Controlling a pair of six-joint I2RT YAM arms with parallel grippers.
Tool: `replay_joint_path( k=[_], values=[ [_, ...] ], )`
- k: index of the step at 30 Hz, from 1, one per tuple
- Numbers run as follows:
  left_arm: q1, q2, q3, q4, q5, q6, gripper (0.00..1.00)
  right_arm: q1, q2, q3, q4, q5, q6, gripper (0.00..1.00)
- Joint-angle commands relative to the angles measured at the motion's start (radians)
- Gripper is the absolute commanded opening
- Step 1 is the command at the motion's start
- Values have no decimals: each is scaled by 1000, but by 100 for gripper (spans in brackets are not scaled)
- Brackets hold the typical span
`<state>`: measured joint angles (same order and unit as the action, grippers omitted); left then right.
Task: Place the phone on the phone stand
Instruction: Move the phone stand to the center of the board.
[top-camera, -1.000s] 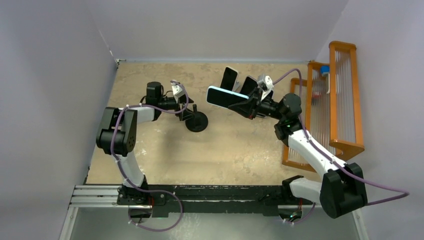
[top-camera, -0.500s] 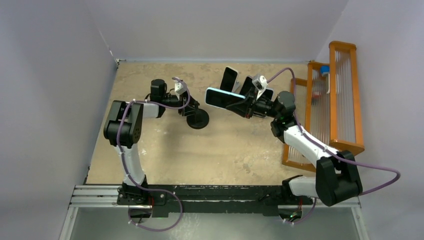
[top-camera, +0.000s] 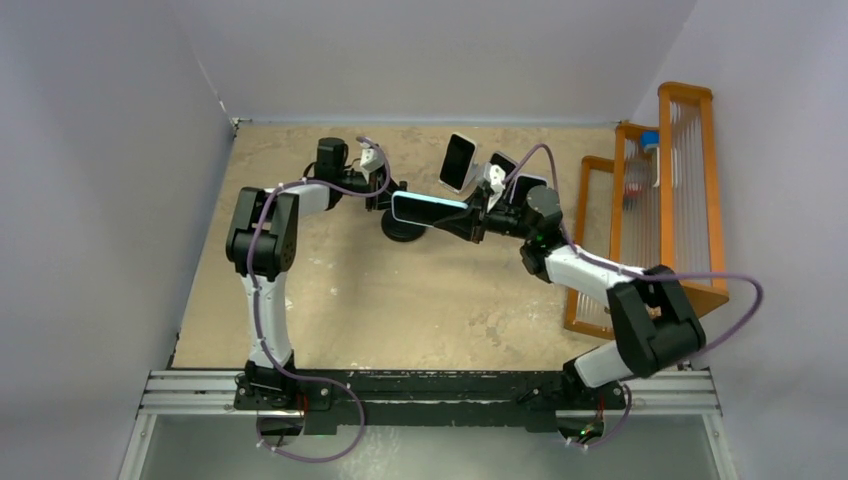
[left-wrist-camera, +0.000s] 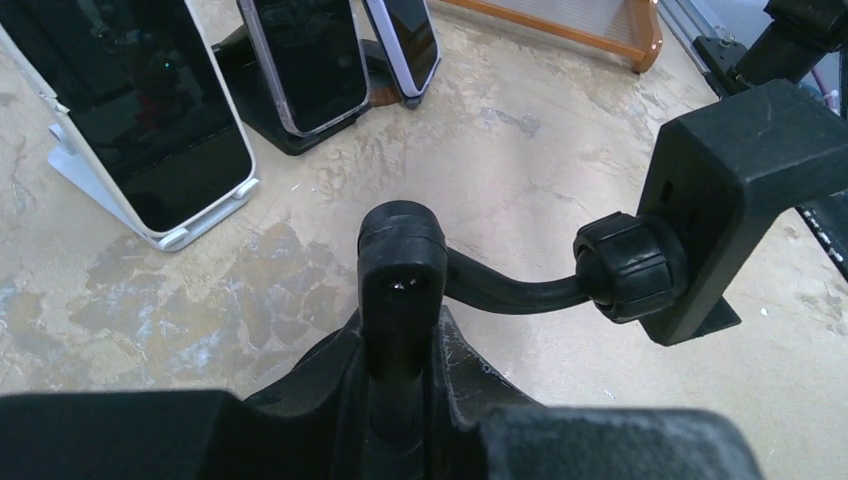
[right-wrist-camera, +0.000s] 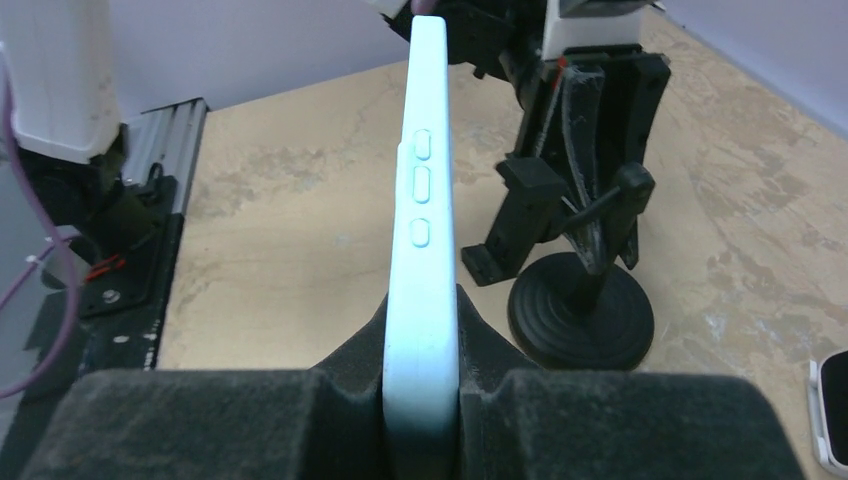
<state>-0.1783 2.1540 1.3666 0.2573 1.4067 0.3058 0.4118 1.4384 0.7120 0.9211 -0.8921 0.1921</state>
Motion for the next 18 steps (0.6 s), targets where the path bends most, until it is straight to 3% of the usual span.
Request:
replay_joint_path(
  k=[1, 12, 18],
  values=[
    [-20, 31, 17, -116, 25, 68, 0, -3, 90, 34, 288, -5, -19, 0],
    [-27, 59, 26, -146, 32, 88, 0, 2, 373, 200, 535, -9, 58, 0],
    [-26, 76, 38, -167, 50, 90, 0, 4, 459, 205, 609, 17, 79, 0]
  ],
)
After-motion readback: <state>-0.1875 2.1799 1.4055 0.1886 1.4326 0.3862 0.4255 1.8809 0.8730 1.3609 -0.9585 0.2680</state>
